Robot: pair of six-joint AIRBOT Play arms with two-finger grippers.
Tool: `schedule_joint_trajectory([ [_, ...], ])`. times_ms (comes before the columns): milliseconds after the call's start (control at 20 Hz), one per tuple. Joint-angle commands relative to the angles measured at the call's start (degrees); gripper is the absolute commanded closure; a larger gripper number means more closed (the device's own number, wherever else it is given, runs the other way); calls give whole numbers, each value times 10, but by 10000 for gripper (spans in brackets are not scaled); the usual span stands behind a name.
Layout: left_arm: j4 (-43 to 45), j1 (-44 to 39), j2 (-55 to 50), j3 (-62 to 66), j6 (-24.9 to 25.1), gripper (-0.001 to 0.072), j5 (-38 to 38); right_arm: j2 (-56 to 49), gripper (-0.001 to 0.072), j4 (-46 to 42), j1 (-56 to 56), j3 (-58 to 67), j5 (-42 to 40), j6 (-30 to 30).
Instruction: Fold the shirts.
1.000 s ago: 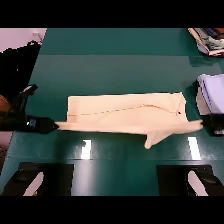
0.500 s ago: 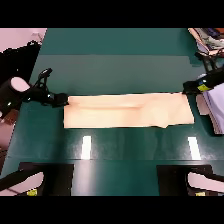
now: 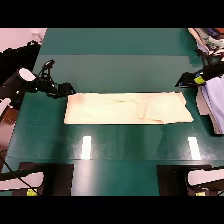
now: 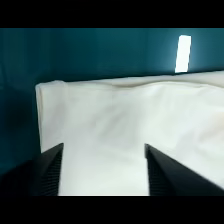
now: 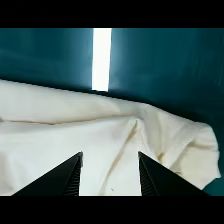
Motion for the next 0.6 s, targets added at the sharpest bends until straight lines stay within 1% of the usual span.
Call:
schedule_joint_trajectory([
  [0, -14, -1, 6, 21, 19, 594, -68, 13, 299, 43, -63, -40, 32, -41],
  [50, -28, -1, 9, 24, 28, 686, -78, 23, 281, 43, -83, -65, 33, -51],
  [100, -52, -4, 12, 24, 32, 685, -79, 30, 145, 43, -104, -90, 32, -58],
  [150, -72, -9, 12, 24, 32, 684, -78, 33, 114, 44, -123, -113, 31, -66],
  [250, -82, -34, 12, 24, 31, 685, -71, 28, 114, 47, -157, -150, 31, -89],
  [350, -82, -71, 9, 24, 31, 685, -57, 6, 114, 88, -183, -174, 32, -121],
  [400, -83, -91, 9, 24, 30, 685, -44, -10, 115, 109, -190, -181, 32, -126],
  [500, -87, -123, 9, 24, 24, 685, -17, -40, 115, 129, -186, -182, 37, -134],
  [550, -87, -139, 9, 24, 13, 685, -6, -51, 115, 138, -178, -182, 38, -141],
])
